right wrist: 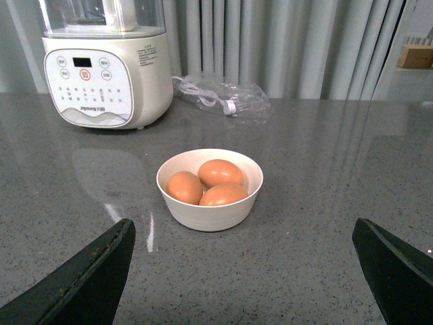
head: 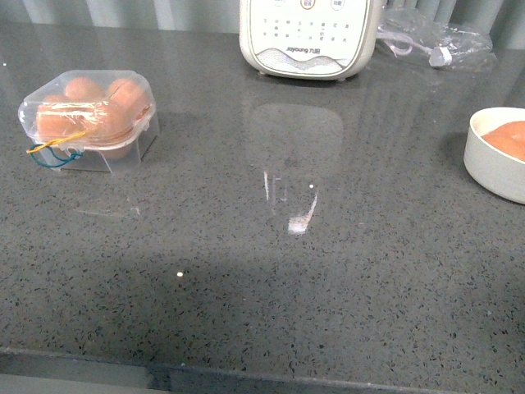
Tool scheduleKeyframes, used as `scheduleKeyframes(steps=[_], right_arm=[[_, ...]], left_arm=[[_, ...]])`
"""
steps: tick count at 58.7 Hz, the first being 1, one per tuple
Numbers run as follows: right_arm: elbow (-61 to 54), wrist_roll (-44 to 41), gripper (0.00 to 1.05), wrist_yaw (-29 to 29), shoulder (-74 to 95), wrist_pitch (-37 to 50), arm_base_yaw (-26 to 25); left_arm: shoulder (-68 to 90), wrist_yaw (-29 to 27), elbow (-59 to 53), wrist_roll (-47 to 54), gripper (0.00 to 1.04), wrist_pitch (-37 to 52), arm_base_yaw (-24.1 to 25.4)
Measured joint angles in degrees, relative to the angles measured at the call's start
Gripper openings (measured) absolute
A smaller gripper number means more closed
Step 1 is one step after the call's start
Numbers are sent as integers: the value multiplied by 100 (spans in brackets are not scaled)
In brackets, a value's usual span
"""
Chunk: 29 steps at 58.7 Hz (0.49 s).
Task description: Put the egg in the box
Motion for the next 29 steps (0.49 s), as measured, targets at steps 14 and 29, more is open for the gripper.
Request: scheduleKeyframes(steps=[14,29], right_arm=[[0,0,97,0,0,0,0],[0,0,97,0,0,0,0]], left_arm=[[0,0,0,0,98,0,0],[0,0,0,0,98,2,0]])
